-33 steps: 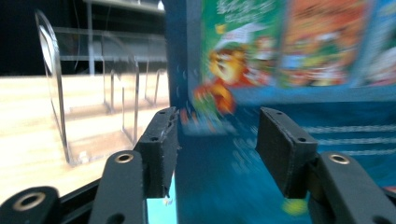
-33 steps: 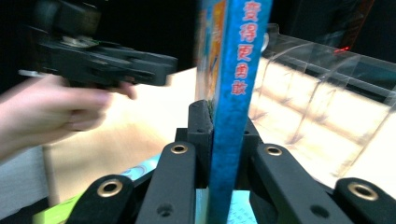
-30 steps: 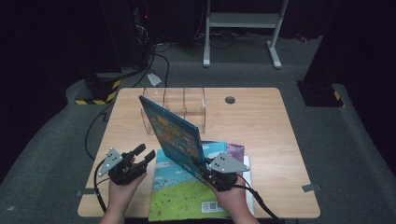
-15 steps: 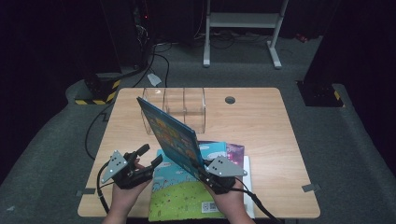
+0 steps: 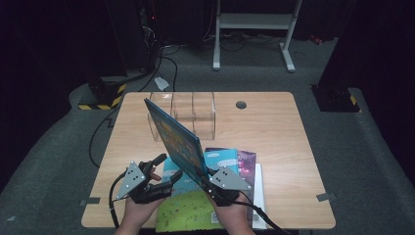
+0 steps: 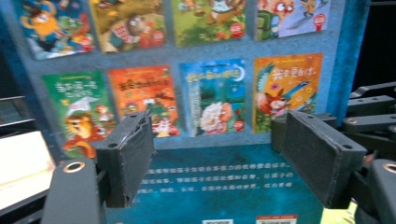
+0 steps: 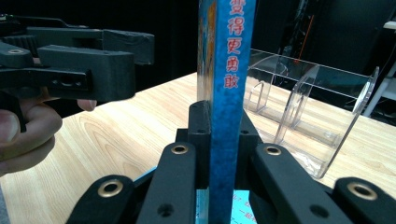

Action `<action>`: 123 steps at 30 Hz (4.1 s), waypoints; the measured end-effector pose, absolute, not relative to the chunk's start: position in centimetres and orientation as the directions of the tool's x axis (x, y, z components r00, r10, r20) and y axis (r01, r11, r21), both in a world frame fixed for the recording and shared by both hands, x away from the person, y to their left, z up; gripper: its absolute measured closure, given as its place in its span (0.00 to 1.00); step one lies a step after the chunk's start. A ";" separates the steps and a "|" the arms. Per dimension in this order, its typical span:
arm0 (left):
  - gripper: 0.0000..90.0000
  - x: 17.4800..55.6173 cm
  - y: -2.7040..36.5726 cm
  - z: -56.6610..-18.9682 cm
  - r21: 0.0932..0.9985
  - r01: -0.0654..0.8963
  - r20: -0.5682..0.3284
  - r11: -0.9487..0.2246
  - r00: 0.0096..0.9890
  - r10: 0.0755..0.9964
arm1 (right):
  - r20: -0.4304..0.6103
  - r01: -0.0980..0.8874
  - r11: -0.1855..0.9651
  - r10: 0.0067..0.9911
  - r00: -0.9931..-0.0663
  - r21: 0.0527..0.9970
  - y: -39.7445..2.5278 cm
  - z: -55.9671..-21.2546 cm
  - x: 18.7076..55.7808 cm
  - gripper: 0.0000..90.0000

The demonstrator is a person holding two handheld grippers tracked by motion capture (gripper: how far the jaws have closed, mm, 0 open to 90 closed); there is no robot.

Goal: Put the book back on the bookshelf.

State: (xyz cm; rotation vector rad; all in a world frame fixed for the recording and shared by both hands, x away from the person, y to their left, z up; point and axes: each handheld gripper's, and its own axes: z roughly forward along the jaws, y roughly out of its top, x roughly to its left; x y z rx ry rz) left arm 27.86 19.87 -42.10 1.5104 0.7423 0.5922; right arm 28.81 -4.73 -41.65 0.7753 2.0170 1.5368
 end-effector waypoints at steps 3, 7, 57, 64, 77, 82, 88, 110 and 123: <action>0.27 27.7 19.7 -41.9 0.994 0.105 -0.077 0.009 0.663 0.744 | -0.046 0.138 0.206 0.695 -0.718 0.969 -4.5 -41.7 28.6 0.92; 0.26 27.4 19.3 -41.4 0.995 0.097 -0.072 0.010 0.665 0.744 | -0.045 0.135 0.200 0.700 -0.713 0.970 -4.4 -41.8 28.6 0.92; 0.16 25.5 17.2 -39.2 0.991 0.117 -0.124 0.064 0.638 0.760 | -0.059 0.113 0.209 0.675 -0.736 0.971 -2.1 -42.6 26.7 0.84; 0.15 25.4 17.1 -39.0 0.990 0.129 -0.123 0.056 0.605 0.787 | -0.054 0.119 0.211 0.667 -0.743 0.970 -1.6 -42.8 26.6 0.82; 0.15 25.6 17.0 -39.0 0.985 0.171 -0.129 0.037 0.567 0.813 | -0.034 0.140 0.220 0.636 -0.771 0.965 -0.7 -43.3 26.6 0.77; 0.16 25.6 17.1 -39.0 0.984 0.177 -0.130 0.035 0.563 0.816 | -0.023 0.149 0.221 0.626 -0.779 0.964 -0.6 -43.5 26.8 0.75; 0.17 25.7 17.4 -39.0 0.983 0.180 -0.125 0.029 0.549 0.827 | 0.011 0.183 0.224 0.604 -0.797 0.957 -0.3 -43.9 27.1 0.71; 0.19 25.7 17.8 -39.2 0.984 0.176 -0.084 -0.013 0.532 0.843 | 0.049 0.221 0.249 0.553 -0.832 0.943 -0.5 -44.2 27.0 0.61; 0.24 25.6 18.5 -39.3 0.985 0.173 -0.080 -0.014 0.525 0.847 | 0.046 0.212 0.221 0.583 -0.811 0.952 -5.5 -44.0 24.8 0.59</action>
